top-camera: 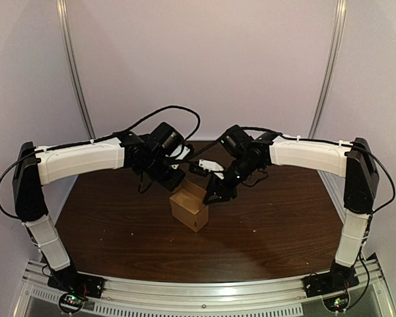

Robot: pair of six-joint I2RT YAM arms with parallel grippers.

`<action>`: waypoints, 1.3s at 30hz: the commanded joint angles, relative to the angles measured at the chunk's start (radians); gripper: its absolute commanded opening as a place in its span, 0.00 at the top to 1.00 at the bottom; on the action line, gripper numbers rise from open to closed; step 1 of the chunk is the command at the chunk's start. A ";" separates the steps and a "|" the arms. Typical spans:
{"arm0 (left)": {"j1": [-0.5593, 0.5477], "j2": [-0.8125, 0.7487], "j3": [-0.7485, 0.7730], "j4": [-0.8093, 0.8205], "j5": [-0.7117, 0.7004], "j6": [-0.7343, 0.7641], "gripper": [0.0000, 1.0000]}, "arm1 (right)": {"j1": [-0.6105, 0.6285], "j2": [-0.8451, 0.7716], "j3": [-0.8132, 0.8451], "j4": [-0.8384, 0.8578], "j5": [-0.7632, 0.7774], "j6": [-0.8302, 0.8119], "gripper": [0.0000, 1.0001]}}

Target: Fold the paper box

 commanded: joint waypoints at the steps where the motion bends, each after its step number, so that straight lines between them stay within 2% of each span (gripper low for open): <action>1: 0.007 0.018 0.016 -0.037 0.018 0.010 1.00 | 0.005 0.004 0.024 -0.046 -0.033 -0.048 0.64; 23: 0.006 0.018 0.024 -0.057 0.052 -0.024 1.00 | 0.015 0.024 0.034 -0.027 0.004 0.008 0.65; 39: 0.004 -0.005 -0.058 -0.030 0.052 -0.081 1.00 | 0.023 0.018 0.031 -0.040 0.002 -0.010 0.64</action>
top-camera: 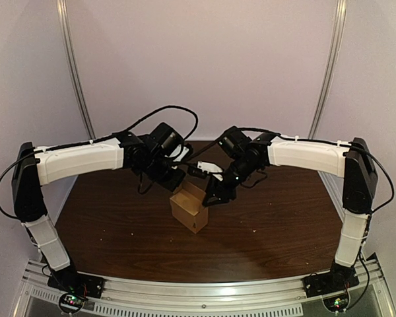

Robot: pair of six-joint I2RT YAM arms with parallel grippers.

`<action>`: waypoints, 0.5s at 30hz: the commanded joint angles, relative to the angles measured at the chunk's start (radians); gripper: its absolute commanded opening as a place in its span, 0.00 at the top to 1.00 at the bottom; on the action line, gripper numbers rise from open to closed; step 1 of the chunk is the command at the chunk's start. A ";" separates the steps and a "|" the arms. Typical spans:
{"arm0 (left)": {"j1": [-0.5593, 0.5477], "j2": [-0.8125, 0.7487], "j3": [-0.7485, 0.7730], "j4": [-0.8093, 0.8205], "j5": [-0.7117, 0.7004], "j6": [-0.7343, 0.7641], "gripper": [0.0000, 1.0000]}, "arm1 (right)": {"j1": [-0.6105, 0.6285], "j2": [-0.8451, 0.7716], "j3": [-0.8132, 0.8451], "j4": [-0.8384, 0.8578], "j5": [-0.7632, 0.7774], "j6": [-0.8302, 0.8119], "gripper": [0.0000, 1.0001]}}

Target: Fold the paper box

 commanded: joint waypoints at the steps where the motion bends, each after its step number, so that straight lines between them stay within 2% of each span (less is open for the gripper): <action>1: 0.004 -0.005 -0.058 -0.030 0.022 -0.021 1.00 | 0.011 0.007 0.020 -0.016 0.011 -0.011 0.64; 7: -0.002 -0.024 -0.104 -0.012 0.013 -0.006 1.00 | 0.017 0.002 0.019 -0.018 0.014 -0.012 0.64; 15: -0.002 -0.030 -0.092 -0.011 0.005 0.021 1.00 | 0.025 0.012 0.030 -0.016 0.041 0.001 0.64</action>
